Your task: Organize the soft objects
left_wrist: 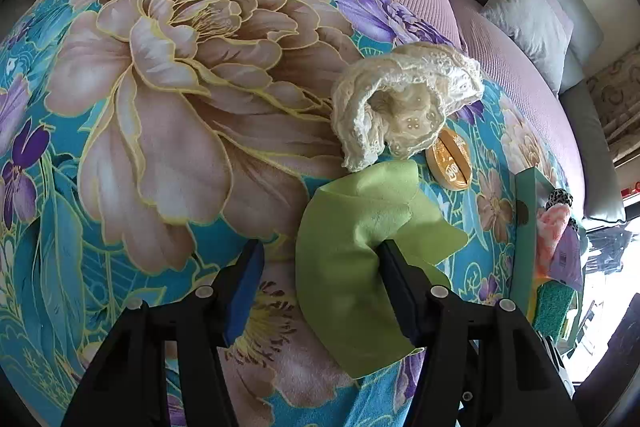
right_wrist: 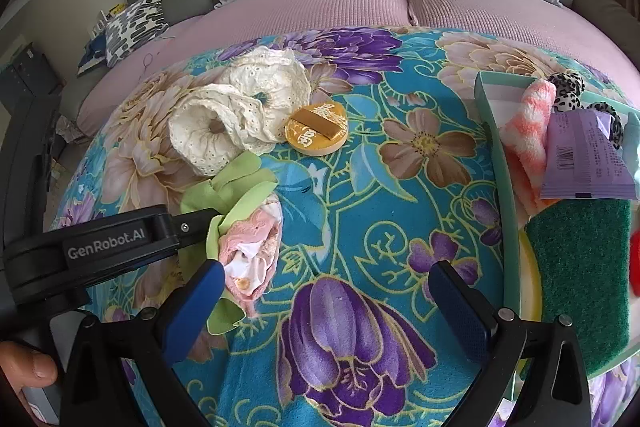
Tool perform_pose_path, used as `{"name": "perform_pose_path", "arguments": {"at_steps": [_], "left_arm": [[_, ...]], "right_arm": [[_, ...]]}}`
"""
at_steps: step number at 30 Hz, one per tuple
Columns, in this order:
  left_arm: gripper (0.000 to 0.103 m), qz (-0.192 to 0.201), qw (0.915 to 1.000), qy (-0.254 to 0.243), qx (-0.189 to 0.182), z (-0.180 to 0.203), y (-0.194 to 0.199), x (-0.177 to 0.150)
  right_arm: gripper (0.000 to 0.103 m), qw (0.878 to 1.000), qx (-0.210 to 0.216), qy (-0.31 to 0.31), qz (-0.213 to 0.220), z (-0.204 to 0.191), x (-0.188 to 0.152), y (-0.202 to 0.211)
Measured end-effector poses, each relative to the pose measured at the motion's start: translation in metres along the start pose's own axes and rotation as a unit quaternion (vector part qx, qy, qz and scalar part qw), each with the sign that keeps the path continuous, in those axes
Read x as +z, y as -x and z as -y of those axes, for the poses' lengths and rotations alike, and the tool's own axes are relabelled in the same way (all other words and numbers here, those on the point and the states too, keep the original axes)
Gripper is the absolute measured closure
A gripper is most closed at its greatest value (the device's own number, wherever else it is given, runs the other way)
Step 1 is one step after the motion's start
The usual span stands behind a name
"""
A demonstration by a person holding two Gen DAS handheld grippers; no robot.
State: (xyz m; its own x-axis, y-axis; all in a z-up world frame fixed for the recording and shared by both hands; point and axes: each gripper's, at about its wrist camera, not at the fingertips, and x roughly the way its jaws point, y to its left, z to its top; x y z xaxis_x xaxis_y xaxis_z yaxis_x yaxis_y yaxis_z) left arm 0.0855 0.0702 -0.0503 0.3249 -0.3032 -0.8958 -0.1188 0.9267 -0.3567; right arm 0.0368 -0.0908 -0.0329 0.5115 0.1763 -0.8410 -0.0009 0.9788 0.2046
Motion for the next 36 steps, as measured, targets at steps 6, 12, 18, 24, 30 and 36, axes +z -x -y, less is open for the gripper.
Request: {"name": "perform_pose_path", "arguments": {"at_steps": [6,12,18,24,30,36], "left_arm": [[0.042,0.001,0.9997,-0.020,0.016,0.005,-0.005,0.001],[0.041,0.006,0.9995,-0.026,0.018,0.013,-0.011,0.002],[0.041,0.007,0.9994,-0.029,0.020,0.013,-0.009,0.001],[0.046,0.010,0.9993,-0.033,0.015,0.012,-0.008,0.001],[0.077,0.006,0.9987,-0.045,-0.021,0.017,-0.004,0.002],[0.084,0.010,0.9987,-0.038,-0.031,0.013,0.002,0.005]], "right_arm": [[0.000,1.000,0.000,0.002,-0.003,-0.001,-0.001,-0.001],[0.000,1.000,0.000,0.004,-0.004,-0.002,-0.001,-0.002],[0.000,1.000,0.000,0.004,-0.005,-0.002,-0.001,-0.002],[0.000,1.000,0.000,0.004,-0.005,-0.002,-0.001,-0.003],[0.000,1.000,0.000,0.004,-0.005,-0.002,-0.001,-0.003],[0.000,1.000,-0.001,0.007,-0.004,-0.004,-0.002,-0.005]]}}
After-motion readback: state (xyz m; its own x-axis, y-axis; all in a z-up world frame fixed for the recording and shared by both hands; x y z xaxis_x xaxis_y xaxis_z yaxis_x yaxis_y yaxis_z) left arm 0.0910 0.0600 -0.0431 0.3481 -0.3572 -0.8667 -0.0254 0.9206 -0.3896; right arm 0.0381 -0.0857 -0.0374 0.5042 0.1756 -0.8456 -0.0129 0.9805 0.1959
